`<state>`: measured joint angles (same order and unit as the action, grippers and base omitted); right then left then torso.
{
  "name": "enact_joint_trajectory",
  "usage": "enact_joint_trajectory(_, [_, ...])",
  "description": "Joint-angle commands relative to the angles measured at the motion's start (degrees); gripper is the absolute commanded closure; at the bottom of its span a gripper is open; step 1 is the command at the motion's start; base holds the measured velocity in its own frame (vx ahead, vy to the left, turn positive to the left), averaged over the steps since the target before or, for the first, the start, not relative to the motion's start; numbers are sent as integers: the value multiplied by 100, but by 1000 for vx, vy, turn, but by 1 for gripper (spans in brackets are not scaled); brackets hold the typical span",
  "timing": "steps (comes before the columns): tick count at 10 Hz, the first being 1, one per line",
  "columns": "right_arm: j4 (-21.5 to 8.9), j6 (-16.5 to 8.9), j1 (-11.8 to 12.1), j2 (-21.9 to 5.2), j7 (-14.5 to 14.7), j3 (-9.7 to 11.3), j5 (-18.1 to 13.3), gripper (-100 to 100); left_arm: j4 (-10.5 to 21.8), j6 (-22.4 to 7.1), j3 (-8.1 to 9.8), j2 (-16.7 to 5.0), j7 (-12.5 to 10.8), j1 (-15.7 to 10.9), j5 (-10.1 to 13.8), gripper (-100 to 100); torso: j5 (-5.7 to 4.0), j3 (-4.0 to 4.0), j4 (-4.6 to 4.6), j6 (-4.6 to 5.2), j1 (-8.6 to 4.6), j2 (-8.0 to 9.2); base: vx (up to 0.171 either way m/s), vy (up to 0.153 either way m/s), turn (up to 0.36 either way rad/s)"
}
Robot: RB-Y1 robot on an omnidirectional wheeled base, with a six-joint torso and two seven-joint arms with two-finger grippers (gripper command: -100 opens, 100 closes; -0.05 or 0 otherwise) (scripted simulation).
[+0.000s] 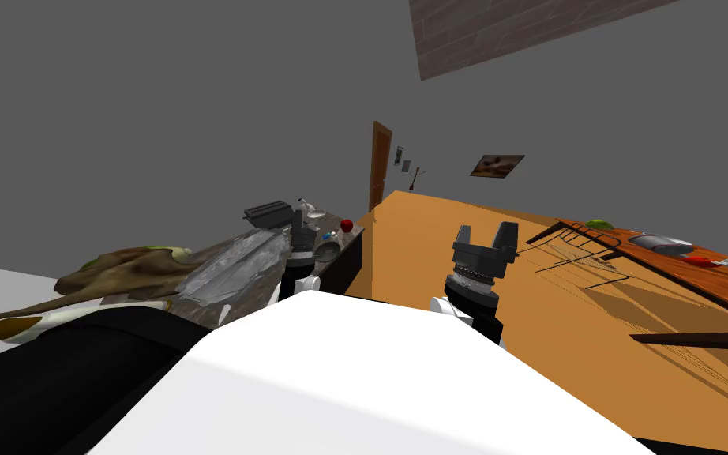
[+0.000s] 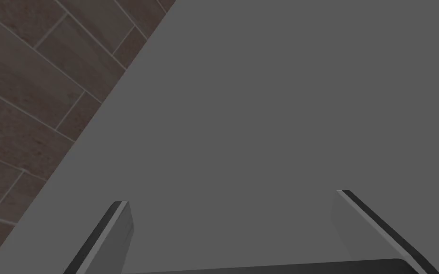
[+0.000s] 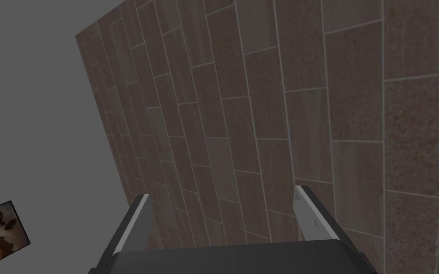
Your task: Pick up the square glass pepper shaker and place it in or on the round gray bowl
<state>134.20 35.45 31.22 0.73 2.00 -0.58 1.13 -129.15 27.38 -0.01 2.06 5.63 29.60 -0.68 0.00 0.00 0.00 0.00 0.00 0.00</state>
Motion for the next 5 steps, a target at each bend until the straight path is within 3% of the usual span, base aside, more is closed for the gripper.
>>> enact_joint_trajectory(1, [0, 0, 0, 0, 0, 0, 0, 0, 26, -54, 47, -235, 27, -50, 15, -100, 0, 0, 0, 0, 0, 0, 8, 1, -102])
enact_joint_trajectory(5, [0, 0, 0, 0, 0, 0, 0, 0, 128, -241, 166, -850, 96, -184, 36, -100, 2, -4, -2, 1, 7, -7, 18, 11, -125])
